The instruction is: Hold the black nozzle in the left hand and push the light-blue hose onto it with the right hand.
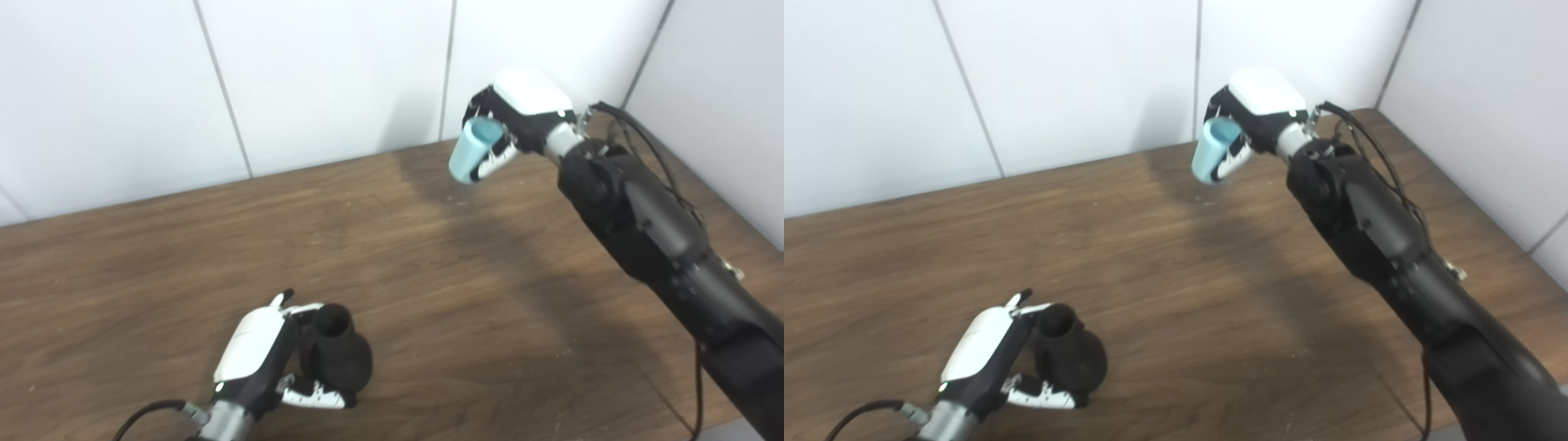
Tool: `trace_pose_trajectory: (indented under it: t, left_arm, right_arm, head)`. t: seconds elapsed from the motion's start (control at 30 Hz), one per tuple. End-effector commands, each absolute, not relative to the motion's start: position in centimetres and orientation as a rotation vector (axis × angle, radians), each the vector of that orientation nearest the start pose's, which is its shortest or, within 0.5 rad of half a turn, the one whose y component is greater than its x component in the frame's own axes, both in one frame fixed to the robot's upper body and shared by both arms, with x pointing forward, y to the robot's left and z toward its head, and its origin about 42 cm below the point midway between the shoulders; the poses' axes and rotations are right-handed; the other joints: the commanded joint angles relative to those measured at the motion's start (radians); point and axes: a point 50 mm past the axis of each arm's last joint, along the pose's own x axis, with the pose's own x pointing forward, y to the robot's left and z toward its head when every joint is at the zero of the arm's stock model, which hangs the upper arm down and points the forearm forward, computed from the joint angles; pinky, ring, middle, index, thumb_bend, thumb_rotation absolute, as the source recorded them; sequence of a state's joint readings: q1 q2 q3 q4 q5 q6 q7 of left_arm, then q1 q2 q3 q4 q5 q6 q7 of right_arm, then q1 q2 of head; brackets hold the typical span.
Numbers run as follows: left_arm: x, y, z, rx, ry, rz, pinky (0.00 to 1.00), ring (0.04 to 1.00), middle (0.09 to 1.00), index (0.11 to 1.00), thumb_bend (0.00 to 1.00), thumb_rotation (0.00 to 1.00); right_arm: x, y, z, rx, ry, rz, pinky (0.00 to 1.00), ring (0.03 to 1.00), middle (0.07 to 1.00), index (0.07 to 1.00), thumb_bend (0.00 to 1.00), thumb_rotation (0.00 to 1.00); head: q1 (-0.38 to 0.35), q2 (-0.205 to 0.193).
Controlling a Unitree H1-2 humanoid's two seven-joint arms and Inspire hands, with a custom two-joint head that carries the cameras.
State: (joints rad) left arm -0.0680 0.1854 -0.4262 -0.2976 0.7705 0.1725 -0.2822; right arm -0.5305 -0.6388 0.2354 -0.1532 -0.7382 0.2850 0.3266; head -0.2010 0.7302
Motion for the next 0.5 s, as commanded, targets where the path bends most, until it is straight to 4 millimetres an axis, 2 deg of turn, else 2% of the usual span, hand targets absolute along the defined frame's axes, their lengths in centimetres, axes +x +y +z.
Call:
trace_pose_trajectory:
  t: [0.0,0.07,0.27,0.47]
  left_arm:
    - [26.6,14.3,14.0,0.984,-0.086,-0.529,1.00,0.719,0.535,0.454,0.52,0.00]
    - [26.5,14.0,14.0,0.980,-0.081,-0.525,1.00,0.719,0.533,0.456,0.52,0.00]
    - [26.2,13.2,13.9,0.976,-0.069,-0.513,1.00,0.718,0.533,0.456,0.52,0.00]
    - [26.2,12.5,13.8,0.981,-0.056,-0.506,1.00,0.728,0.533,0.456,0.52,0.00]
  right_arm:
    - [39.9,-29.4,34.5,-1.415,-0.327,0.069,0.30,0.422,0.515,0.509,0.50,0.00]
    - [39.3,-28.5,34.7,-1.401,-0.352,0.116,0.30,0.422,0.515,0.509,0.50,0.00]
    - [36.8,-25.4,36.0,-1.337,-0.470,0.251,0.31,0.421,0.505,0.508,0.50,0.00]
    - [34.8,-24.0,36.6,-1.288,-0.552,0.307,0.32,0.422,0.494,0.497,0.50,0.00]
  head:
    - [0.006,0.001]
    - [0.048,0.003]
    - [0.115,0.008]
    - [0.164,0.017]
